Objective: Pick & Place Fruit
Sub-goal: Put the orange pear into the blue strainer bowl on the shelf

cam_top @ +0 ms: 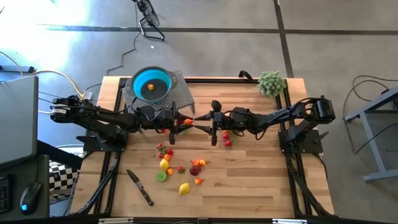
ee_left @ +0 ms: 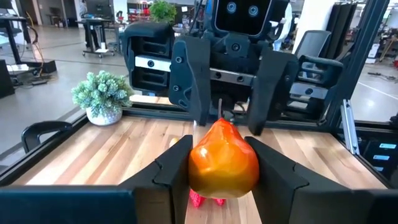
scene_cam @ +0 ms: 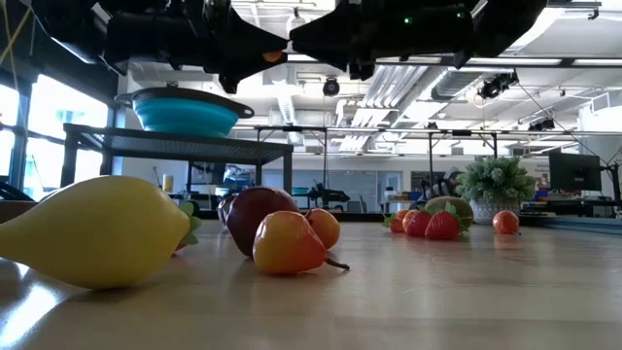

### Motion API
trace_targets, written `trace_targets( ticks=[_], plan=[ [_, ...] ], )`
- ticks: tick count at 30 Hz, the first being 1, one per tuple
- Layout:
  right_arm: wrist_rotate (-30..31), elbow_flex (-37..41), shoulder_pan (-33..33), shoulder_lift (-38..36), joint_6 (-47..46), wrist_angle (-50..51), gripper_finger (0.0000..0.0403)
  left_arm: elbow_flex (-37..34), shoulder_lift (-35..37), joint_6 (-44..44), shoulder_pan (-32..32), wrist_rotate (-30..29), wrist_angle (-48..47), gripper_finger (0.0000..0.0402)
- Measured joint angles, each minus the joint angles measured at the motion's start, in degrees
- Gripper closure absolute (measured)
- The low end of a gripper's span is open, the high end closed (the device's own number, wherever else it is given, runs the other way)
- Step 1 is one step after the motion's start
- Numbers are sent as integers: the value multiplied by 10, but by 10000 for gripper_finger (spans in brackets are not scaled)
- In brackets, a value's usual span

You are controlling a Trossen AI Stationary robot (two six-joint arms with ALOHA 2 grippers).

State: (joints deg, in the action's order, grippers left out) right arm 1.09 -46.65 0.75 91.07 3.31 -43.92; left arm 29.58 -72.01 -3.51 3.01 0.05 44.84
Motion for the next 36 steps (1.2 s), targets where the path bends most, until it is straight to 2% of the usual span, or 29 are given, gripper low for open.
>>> trace_targets(
  ticks=[5,12,27,36],
  plan=[
    [5,0,0,-40,0,83,225,0,9,1,0,-1,-1,268],
    [7,0,0,-87,-4,175,225,0,67,20,0,-41,-34,268],
    [20,0,0,-91,-3,200,248,0,263,48,0,-293,-199,268],
    [20,0,0,-91,0,207,251,0,330,46,0,-428,-299,268]
  ],
)
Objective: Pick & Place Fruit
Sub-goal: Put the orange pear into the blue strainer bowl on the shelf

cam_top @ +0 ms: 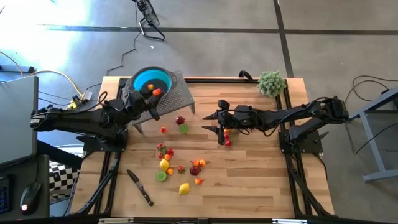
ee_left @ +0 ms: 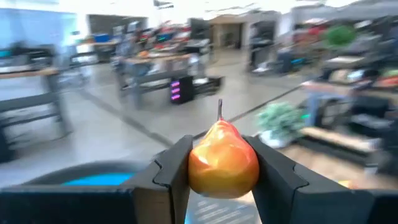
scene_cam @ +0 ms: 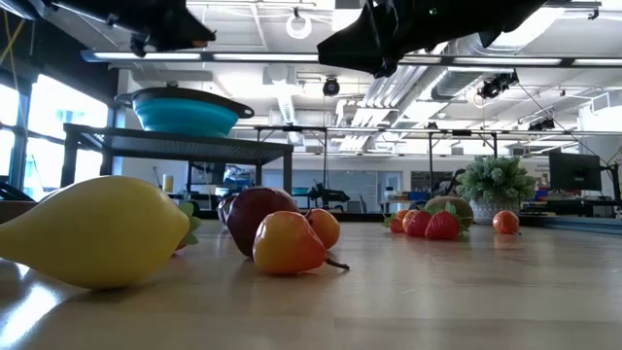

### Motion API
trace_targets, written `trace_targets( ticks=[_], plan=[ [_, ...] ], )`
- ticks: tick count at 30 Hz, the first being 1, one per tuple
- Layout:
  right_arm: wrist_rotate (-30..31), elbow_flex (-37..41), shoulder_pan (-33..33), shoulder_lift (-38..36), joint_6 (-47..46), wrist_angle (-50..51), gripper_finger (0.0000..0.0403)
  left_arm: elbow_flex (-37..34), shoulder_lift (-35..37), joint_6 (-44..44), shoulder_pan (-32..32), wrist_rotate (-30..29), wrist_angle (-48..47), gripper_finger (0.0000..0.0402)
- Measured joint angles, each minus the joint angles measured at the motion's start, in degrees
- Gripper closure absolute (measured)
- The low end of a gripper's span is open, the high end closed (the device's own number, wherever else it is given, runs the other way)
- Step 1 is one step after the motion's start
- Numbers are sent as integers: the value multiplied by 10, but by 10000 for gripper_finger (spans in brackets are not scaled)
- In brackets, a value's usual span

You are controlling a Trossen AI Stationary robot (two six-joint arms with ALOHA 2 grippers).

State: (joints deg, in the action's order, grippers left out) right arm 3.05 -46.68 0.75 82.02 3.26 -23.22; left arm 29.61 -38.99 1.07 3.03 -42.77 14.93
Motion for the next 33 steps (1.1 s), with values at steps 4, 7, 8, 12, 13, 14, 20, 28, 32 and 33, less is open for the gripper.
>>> trace_targets(
  ticks=[4,7,8,12,13,14,20,28,32,33],
  plan=[
    [0,0,0,0,0,0,251,0,10,-10,0,-76,-49,268],
    [0,0,0,0,0,0,251,0,10,-16,0,-123,-79,268],
    [0,0,0,0,0,0,251,0,10,-17,0,-140,-87,268],
    [0,0,0,0,0,0,251,0,5,-34,0,-195,-122,268],
    [0,0,0,0,0,0,251,0,5,-40,0,-205,-134,268],
    [0,0,0,0,0,0,251,0,5,-47,0,-213,-143,268],
    [0,0,0,0,0,0,251,0,4,-120,0,-224,-218,268],
    [0,0,0,0,0,-1,251,0,5,-146,0,-208,-237,268],
    [0,0,0,0,0,-1,251,0,5,-145,0,-208,-237,267],
    [0,0,0,0,0,-1,251,0,5,-145,0,-208,-237,266]
  ],
)
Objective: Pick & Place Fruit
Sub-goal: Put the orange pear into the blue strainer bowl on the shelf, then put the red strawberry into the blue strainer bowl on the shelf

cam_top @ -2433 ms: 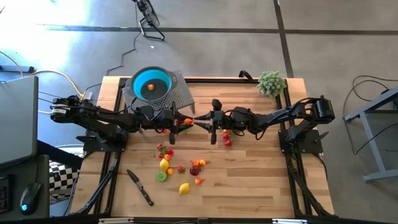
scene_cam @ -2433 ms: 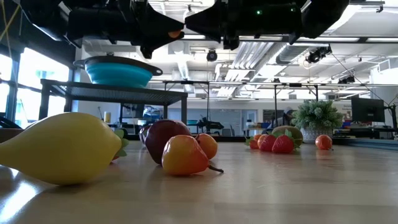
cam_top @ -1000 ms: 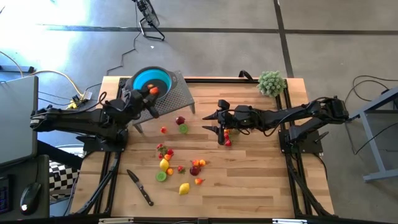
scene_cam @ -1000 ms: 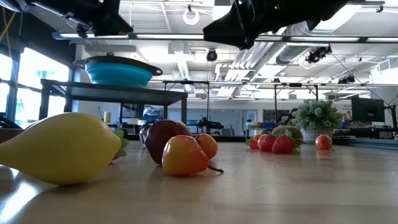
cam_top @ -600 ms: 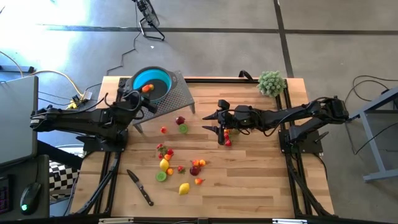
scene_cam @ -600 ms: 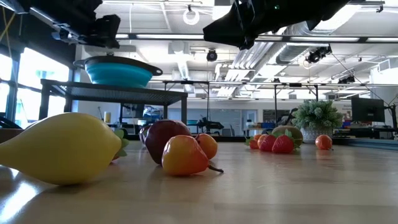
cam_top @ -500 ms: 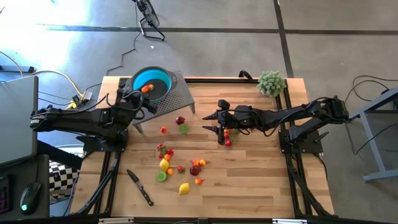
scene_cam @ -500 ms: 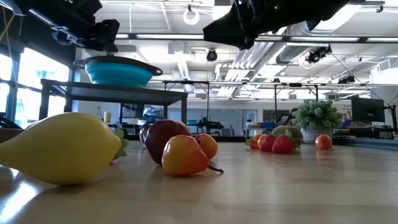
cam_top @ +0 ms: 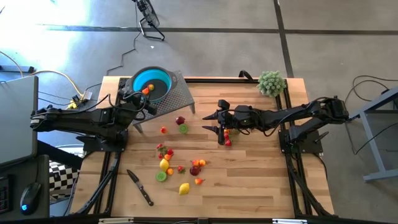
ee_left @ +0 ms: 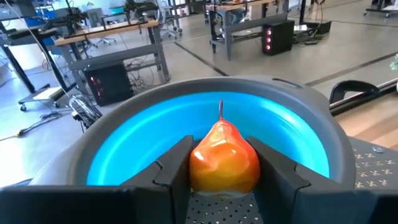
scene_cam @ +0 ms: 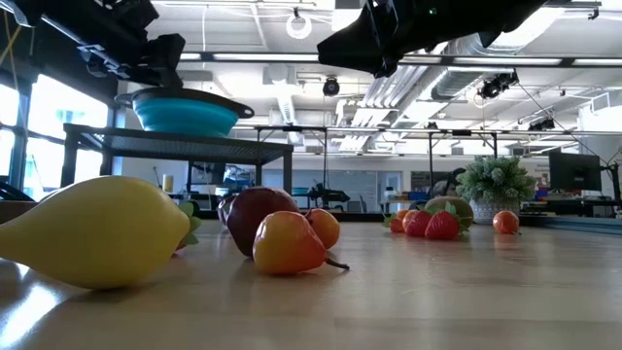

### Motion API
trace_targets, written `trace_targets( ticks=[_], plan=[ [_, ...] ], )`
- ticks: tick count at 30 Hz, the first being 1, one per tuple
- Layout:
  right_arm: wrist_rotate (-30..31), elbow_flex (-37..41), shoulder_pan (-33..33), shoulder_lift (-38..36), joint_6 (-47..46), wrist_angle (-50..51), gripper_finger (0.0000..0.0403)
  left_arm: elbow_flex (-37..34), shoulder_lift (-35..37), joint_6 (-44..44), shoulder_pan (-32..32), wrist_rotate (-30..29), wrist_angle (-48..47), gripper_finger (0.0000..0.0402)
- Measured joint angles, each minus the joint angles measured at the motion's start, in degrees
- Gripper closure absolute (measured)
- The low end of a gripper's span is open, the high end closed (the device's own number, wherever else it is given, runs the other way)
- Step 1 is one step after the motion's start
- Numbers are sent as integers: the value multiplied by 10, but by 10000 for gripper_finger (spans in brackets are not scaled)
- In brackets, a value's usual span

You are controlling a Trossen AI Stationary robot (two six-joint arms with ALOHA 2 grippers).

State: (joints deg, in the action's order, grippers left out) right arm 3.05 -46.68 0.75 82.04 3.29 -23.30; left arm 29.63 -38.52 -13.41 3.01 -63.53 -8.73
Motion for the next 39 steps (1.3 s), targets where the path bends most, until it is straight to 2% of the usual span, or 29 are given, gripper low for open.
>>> trace_targets(
  ticks=[12,18,22,25,32,39],
  plan=[
    [0,0,0,0,0,0,251,0,0,0,0,0,0,229],
    [0,0,0,0,0,0,251,0,1,0,0,0,13,233],
    [0,0,0,0,0,0,251,0,1,11,0,2,22,259],
    [0,0,0,0,0,0,251,0,1,13,0,27,26,291],
    [0,0,0,0,0,0,251,0,1,21,0,113,30,361],
    [0,0,0,0,0,0,251,0,1,78,0,231,75,399]
  ],
)
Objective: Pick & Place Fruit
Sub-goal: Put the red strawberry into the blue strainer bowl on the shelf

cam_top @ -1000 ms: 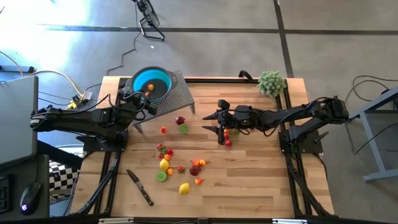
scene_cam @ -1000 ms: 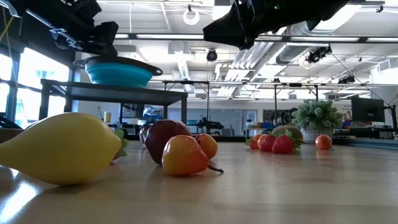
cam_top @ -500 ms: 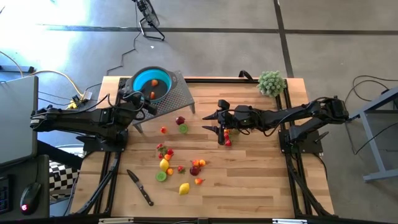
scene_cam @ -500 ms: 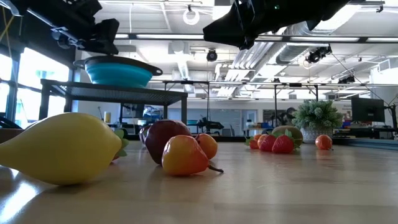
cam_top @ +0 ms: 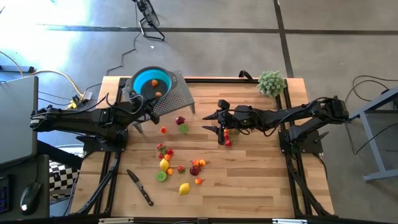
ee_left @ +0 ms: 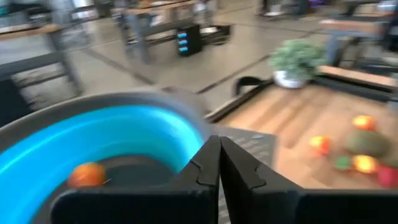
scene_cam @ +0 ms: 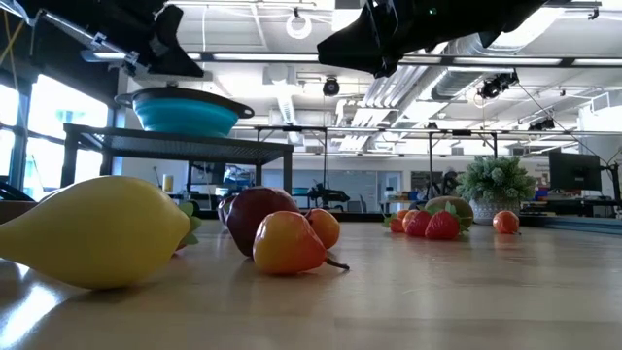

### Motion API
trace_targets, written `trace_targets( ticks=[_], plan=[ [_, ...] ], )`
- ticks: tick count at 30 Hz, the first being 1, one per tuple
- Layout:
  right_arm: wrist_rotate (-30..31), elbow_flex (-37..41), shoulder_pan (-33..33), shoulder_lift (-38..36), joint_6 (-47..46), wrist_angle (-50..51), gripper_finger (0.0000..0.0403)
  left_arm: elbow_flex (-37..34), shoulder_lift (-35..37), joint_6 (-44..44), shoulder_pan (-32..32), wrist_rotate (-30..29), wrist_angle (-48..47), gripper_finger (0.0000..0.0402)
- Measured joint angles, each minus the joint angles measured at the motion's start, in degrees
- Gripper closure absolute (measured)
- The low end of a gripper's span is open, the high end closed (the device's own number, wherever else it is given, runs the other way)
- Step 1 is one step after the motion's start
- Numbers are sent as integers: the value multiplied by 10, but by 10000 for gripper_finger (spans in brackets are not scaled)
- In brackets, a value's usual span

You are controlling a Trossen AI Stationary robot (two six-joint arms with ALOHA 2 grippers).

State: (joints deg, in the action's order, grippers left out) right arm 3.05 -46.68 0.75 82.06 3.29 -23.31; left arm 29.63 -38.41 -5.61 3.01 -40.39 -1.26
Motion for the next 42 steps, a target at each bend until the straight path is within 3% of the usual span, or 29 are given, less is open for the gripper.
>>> trace_targets(
  ticks=[12,19,25,32,42],
  plan=[
    [0,0,0,0,0,0,251,0,-14,-19,0,172,16,399],
    [0,0,0,0,0,0,251,0,-60,-23,0,195,57,398],
    [0,0,0,0,0,0,251,0,-109,6,0,253,121,398],
    [0,0,0,0,0,0,251,0,-116,16,-20,381,155,398],
    [37,0,0,0,0,0,251,0,-87,65,-105,337,139,398]
  ],
)
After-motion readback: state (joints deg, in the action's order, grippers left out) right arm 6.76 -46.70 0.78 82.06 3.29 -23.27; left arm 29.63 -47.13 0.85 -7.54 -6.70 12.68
